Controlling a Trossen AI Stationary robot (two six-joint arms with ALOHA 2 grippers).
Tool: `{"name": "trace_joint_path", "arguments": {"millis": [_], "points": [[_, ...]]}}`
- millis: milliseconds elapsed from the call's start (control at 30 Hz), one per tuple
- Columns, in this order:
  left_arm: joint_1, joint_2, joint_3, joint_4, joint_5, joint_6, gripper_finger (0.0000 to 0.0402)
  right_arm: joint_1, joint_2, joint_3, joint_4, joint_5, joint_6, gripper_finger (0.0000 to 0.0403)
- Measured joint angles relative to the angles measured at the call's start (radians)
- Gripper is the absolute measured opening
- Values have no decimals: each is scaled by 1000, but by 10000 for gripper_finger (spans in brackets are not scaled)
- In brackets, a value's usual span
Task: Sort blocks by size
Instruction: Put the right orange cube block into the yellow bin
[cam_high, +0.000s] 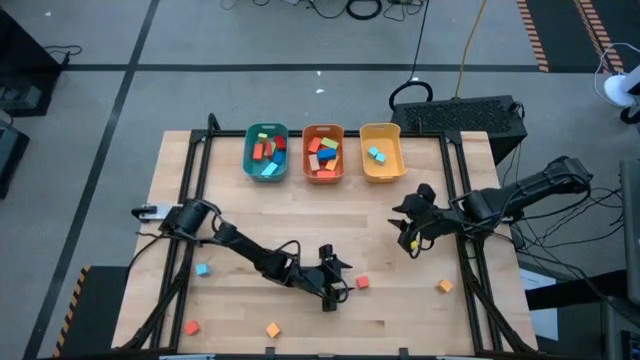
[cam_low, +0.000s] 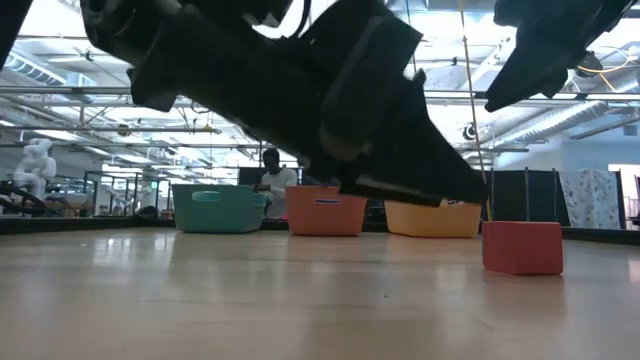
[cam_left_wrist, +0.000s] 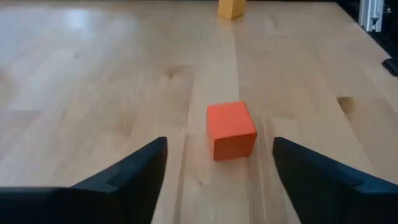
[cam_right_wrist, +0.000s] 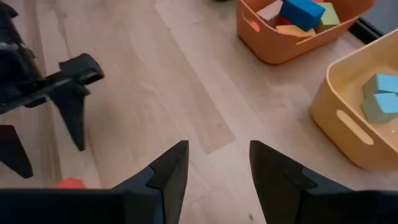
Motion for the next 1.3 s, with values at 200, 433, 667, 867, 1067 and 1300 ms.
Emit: {"name": "trace_joint_path", "arguments": {"millis": [200, 433, 667, 867, 1067, 1300], "points": [[0, 26, 17, 23, 0, -1, 338, 36, 15, 0, -5, 28, 34, 155], [-4, 120, 100, 49, -2, 14, 341, 82, 24, 1, -6, 80, 63, 155], [-3, 137, 114, 45, -35, -51, 333, 134, 35, 1, -10, 125, 83, 155], [5, 136, 114, 30, -64, -98, 296, 154, 39, 1, -9, 167, 83, 155], [3, 136, 114, 33, -58, -74, 270, 155, 39, 1, -2, 177, 77, 155], [4, 140, 114, 58, -53, -65, 267, 155, 39, 1, -2, 177, 74, 155]]}}
